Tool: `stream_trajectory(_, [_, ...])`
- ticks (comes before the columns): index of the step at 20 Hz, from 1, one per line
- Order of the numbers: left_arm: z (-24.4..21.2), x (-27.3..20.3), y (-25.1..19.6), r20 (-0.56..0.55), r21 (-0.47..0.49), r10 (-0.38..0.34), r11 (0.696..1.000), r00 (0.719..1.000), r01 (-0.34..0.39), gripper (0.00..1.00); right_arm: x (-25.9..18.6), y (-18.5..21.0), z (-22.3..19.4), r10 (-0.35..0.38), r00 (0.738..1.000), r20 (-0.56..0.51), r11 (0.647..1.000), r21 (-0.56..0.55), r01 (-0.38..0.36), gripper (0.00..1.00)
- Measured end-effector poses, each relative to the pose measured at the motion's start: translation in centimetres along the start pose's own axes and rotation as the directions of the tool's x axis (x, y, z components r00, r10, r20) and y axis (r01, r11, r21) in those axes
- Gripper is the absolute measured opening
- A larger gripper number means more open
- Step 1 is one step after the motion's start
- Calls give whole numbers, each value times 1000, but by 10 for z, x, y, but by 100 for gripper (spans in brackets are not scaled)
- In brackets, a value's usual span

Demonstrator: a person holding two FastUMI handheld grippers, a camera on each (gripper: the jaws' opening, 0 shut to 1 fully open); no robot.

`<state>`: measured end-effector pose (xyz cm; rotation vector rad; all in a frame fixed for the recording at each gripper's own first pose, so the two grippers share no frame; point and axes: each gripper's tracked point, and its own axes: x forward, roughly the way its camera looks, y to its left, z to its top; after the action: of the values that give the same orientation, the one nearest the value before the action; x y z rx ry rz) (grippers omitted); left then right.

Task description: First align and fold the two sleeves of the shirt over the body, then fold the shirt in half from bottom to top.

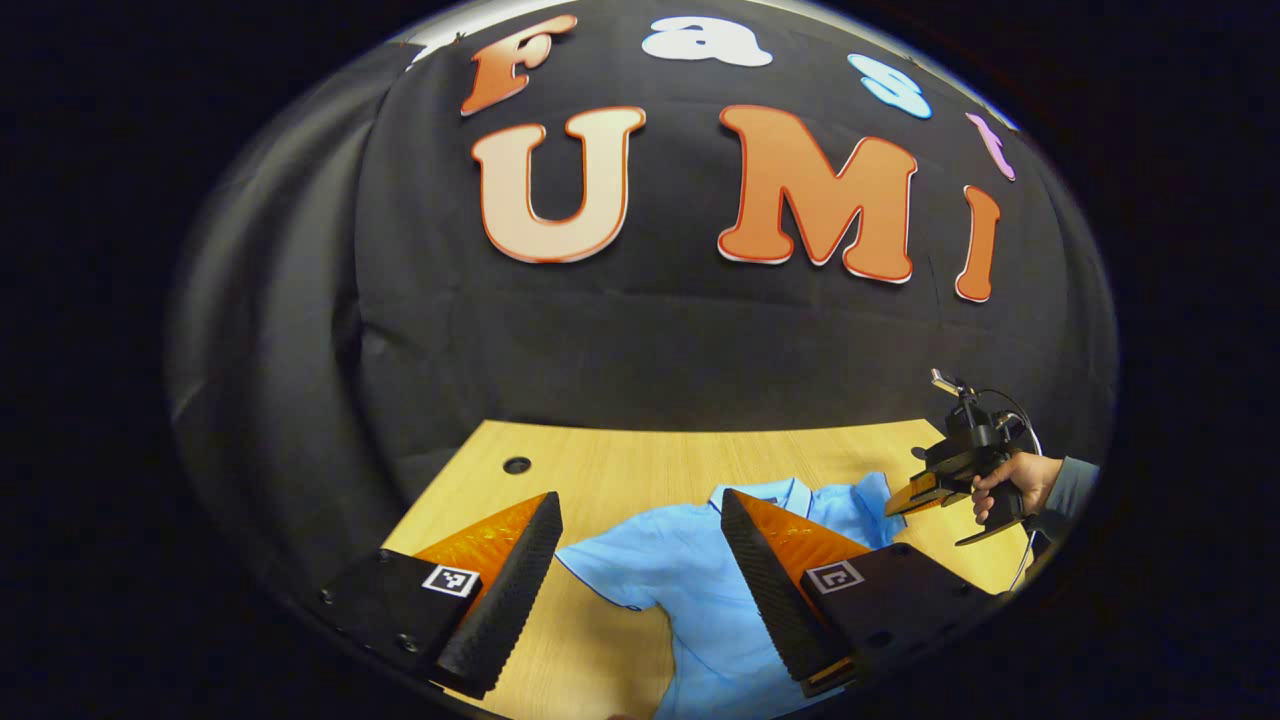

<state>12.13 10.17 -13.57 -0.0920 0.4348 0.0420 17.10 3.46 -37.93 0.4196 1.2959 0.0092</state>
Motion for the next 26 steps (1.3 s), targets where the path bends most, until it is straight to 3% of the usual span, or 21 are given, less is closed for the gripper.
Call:
stream_trajectory(4, [-44, 48, 7, -173, -88, -62, 995, 983, 47, 100, 1, 28, -9, 50, 999, 10, 999, -19, -50, 13])
stream_trajectory(5, [-58, 60, 12, -225, -123, -78, 991, 971, 52, 100, -2, 29, -10, 51, 999, 17, 998, -27, -51, 22])
stream_trajectory(7, [-88, 81, 14, -326, -215, -128, 975, 937, 59, 100, -11, 33, -9, 62, 997, 39, 997, -47, -60, 29])
stream_trajectory(8, [-101, 92, 19, -360, -245, -125, 969, 925, 36, 99, -13, 35, -8, 71, 996, 46, 996, -51, -69, 19])
stream_trajectory(9, [-113, 101, 25, -388, -267, -113, 964, 915, 6, 100, -19, 37, -8, 81, 995, 59, 995, -61, -77, 30])
stream_trajectory(10, [-121, 108, 31, -410, -284, -103, 959, 906, -19, 99, -22, 38, -5, 87, 994, 73, 994, -74, -81, 20])
stream_trajectory(11, [-125, 109, 39, -429, -299, -95, 953, 898, -42, 100, -26, 38, -5, 91, 992, 89, 993, -87, -84, 31])
stream_trajectory(12, [-128, 111, 44, -447, -313, -90, 948, 890, -61, 100, -31, 38, -4, 96, 990, 100, 992, -97, -87, 30])
stream_trajectory(15, [-137, 123, 51, -490, -356, -95, 929, 866, -99, 100, -44, 36, -7, 106, 986, 127, 990, -105, -93, 50])
stream_trajectory(18, [-151, 132, 47, -544, -446, -150, 885, 825, -133, 100, -60, 30, -11, 127, 982, 137, 989, -90, -115, 62])
stream_trajectory(23, [-186, 141, 65, -650, -417, -100, 875, 753, -244, 100, -90, 4, -12, 102, 972, 210, 992, -98, -83, 78])
stream_trajectory(26, [-202, 147, 69, -713, -374, -62, 876, 699, -304, 100, -105, -9, -19, 92, 970, 223, 992, -108, -69, 80])
